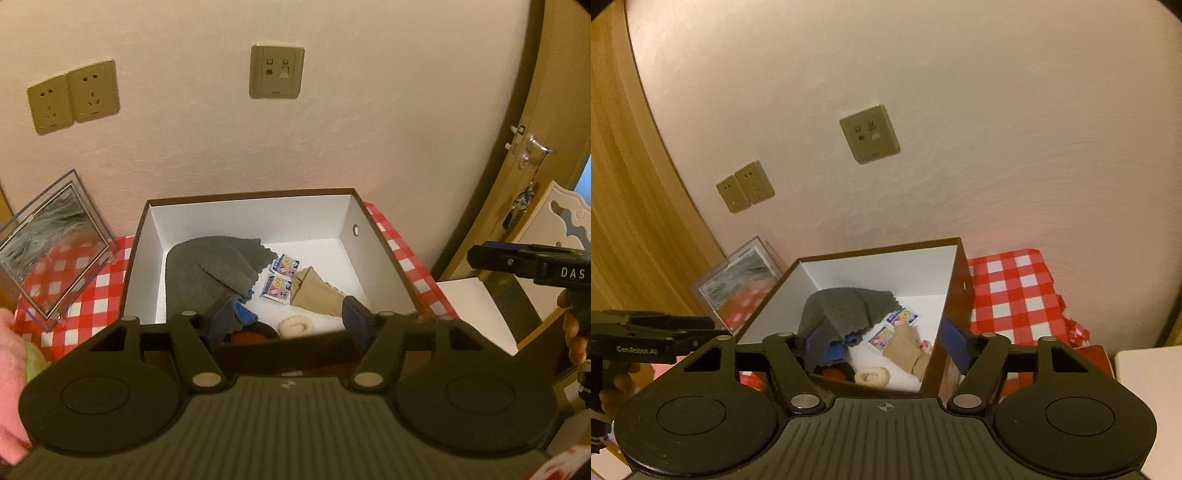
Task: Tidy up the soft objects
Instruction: 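Move both tools back over the remaining items on the table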
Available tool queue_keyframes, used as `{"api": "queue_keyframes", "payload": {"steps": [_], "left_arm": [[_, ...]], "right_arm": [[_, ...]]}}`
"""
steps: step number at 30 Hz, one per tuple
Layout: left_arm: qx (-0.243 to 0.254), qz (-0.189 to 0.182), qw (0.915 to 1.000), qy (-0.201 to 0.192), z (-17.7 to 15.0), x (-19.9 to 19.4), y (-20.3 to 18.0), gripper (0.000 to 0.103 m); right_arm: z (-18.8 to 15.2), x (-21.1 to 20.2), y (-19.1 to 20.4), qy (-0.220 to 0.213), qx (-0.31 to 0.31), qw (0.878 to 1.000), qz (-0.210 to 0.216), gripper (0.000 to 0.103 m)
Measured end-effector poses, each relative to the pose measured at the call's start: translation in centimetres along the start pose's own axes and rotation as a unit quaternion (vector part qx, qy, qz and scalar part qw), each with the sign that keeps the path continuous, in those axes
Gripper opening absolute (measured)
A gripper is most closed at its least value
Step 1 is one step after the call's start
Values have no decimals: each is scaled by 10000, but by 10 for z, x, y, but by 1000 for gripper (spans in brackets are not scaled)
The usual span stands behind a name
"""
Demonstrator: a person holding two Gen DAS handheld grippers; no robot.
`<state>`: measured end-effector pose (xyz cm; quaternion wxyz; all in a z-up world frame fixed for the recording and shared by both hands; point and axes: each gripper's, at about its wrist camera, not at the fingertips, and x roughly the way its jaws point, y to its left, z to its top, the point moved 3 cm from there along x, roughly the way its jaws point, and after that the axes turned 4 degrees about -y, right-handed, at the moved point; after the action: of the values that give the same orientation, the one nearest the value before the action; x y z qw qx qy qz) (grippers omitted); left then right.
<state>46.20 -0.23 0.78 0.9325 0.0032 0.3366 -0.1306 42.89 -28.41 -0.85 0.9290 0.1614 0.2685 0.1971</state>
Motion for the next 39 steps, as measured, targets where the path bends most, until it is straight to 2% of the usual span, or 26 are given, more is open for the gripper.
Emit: {"api": "queue_keyframes", "payload": {"steps": [9,16,22,30,39], "left_arm": [[-130,-11,9997,-208,-31,-62,-9,65],[-98,204,9991,-352,-61,-106,-10,65],[-234,350,9986,-323,-90,-132,-8,65],[-419,517,9977,-109,-129,-149,-10,65],[-511,652,9961,303,-175,-149,-19,65]], "right_arm": [[-25,-65,12,-227,329,9991,-106,74],[-51,-105,21,-257,486,9984,-117,75],[-73,-128,32,-205,454,9986,-191,75],[-107,-137,45,103,486,9985,-233,75],[-156,-134,52,636,603,9954,-385,75]]}}
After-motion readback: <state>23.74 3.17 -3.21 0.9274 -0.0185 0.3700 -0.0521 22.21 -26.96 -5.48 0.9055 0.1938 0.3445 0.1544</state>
